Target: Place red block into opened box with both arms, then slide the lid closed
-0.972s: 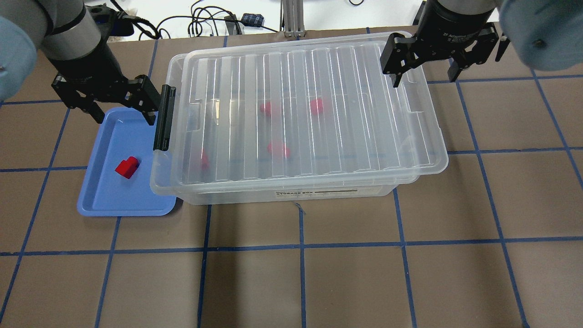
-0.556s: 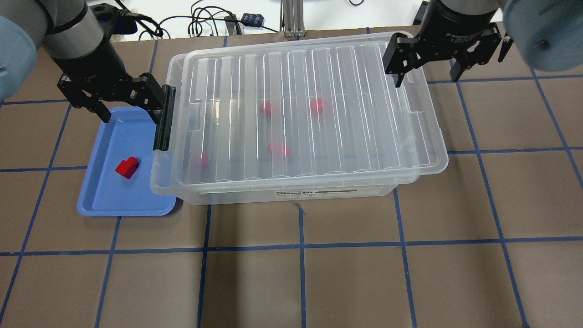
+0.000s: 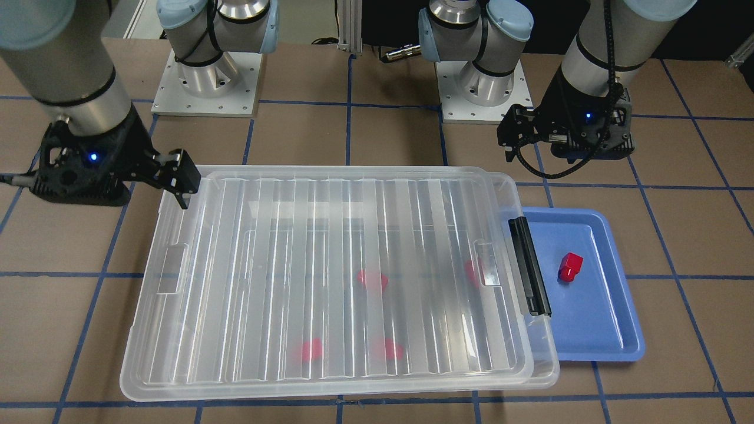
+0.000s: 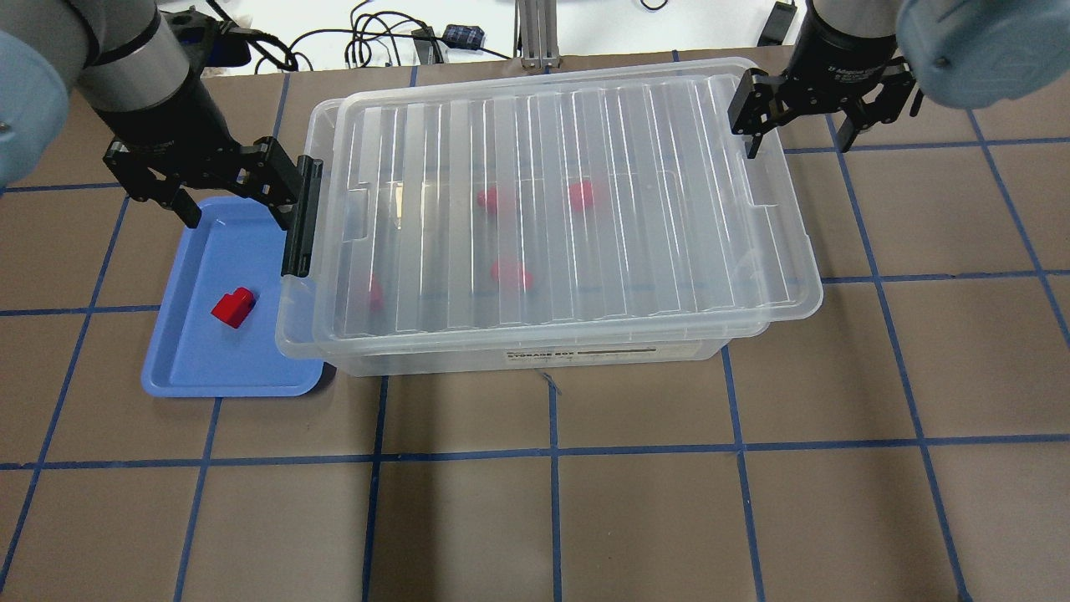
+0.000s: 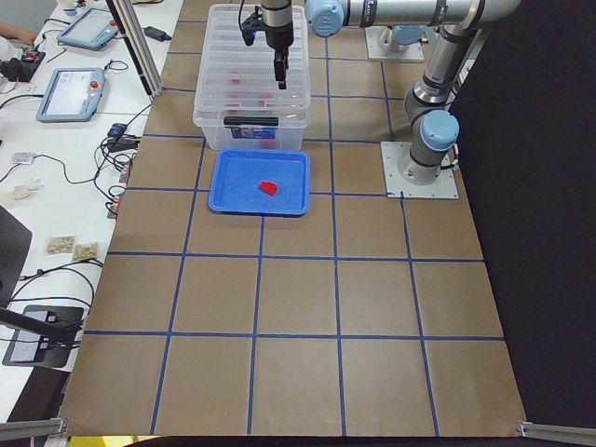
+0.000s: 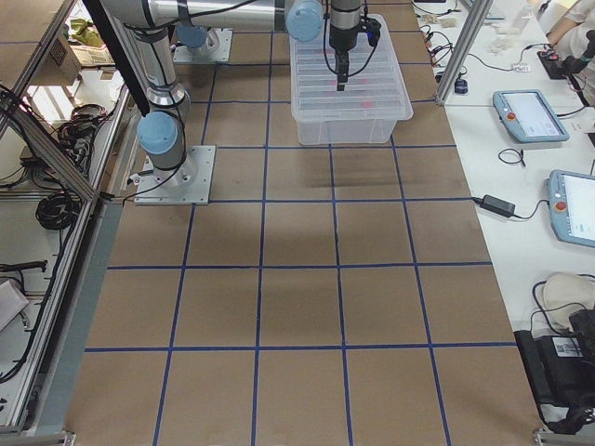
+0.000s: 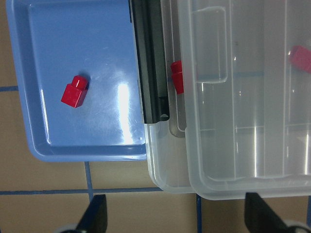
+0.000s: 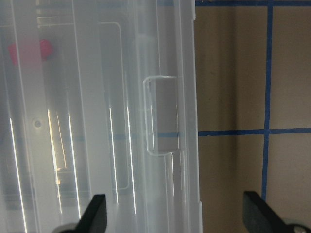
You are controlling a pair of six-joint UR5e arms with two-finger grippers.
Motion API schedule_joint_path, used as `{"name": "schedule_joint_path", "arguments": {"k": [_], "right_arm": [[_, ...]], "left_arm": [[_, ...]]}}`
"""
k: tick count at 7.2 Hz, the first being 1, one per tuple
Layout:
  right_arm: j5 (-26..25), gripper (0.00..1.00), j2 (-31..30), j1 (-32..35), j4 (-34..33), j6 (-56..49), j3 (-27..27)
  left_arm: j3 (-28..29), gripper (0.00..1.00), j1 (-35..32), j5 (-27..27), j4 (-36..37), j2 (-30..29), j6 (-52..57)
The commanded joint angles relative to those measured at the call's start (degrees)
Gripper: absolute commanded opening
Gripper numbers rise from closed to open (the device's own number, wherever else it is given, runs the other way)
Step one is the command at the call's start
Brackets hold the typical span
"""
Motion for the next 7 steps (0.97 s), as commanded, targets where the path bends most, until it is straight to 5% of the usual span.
{"name": "schedule_joint_path", "arguments": {"k": [1, 7], "right_arm": [[-0.2, 1.0, 6.24, -0.52, -6.47, -3.88, -0.07], [0.24, 1.0, 9.95, -5.09, -7.9, -9.52, 0.11]], "left_arm": [[-0.08, 1.0, 0.04, -0.06, 0.0, 0.06, 0.0], [-0.08, 1.0, 0.3, -0.06, 0.09, -0.02, 0.0]]}}
